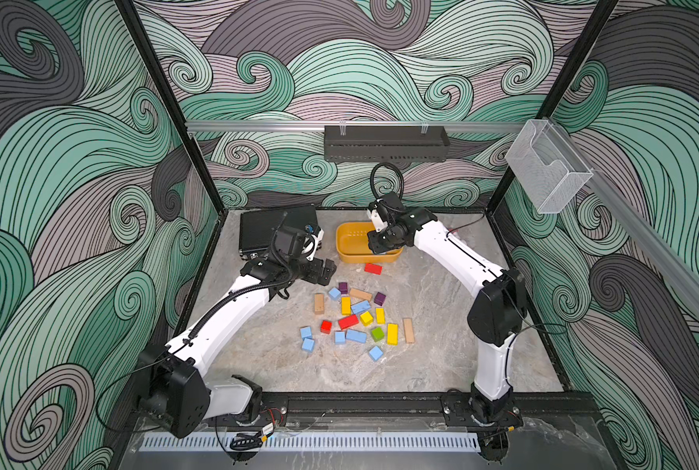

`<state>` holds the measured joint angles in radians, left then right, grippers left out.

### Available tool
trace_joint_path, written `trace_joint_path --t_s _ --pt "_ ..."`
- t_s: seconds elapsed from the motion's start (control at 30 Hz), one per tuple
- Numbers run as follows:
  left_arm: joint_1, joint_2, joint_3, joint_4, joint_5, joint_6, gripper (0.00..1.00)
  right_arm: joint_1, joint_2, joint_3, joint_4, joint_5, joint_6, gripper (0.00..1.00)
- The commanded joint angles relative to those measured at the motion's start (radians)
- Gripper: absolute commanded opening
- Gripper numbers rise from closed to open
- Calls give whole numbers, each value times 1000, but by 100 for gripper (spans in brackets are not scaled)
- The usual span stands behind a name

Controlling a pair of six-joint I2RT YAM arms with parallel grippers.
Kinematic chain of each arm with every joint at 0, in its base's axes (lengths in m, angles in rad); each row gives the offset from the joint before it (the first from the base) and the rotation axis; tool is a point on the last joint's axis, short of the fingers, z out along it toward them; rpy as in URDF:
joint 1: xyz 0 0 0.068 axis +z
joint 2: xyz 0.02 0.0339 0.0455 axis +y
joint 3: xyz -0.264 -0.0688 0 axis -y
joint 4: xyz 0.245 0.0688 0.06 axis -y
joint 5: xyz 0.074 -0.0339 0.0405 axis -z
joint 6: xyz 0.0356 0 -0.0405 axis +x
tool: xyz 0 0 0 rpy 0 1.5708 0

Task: Pick out the blue building blocks
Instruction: Place the building block in the storage box.

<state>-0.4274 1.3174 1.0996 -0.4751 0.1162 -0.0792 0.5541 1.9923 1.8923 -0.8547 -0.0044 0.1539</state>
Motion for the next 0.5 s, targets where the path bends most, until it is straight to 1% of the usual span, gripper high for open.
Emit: trace_joint_path --t_s 0.0,0.13,0.17,0.23,0.47 --pt "12 42 49 26 5 5 99 -29 47 67 -34 -1 -22 0" --pt "23 98 73 38 9 -1 98 -53 131 144 -50 11 -42 0" --pt "25 136 80 39 9 -2 99 -61 152 163 -52 16 -46 0" --pt "27 166 96 35 2 -4 98 -73 192 198 -59 17 -48 0" --pt "30 249 140 27 -3 -14 99 -111 313 306 -63 17 -57 0"
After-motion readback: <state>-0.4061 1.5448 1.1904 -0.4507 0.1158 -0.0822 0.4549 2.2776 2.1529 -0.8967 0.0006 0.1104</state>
